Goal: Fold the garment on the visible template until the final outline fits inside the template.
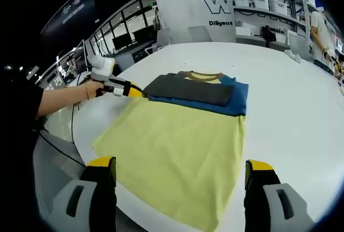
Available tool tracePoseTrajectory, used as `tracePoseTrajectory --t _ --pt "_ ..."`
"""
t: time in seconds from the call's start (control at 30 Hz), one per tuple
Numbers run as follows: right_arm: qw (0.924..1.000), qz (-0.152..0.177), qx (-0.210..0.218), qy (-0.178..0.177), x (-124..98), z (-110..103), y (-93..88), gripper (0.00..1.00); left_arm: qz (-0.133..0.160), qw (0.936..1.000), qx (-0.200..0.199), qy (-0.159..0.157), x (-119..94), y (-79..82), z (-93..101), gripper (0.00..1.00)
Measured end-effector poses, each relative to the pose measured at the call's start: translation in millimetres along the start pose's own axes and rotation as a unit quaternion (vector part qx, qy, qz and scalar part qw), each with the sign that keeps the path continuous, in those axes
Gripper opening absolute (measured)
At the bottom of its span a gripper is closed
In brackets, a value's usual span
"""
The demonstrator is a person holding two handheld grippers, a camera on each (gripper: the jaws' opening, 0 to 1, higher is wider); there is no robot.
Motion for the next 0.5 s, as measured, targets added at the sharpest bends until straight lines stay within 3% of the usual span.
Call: tracePoseTrajectory --t 0.17,0.5 --pt "1.0000 0.001 0.003 -0.003 -0.1 0.2 0.0 0.99 -0.005 0.9999 0.008 0.003 4.7 -6.6 0.4 0.06" --pt "1.0000 0.000 0.006 -0.004 0.0 0.0 -1.1 0.99 0.009 0.9993 -0.022 0.028 -2.6 -10.9 4.2 0.02"
Point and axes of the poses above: the point that each gripper's makers call its tool centre point, and the gripper's own axes: x roughly forward along the fingers, z roughly to its right, y roughly out of its top, the point moved 6 cm from there along -x, roughly backward along the fingers, and after that the axes turned 8 degrees about z, right-handed, at the moved point
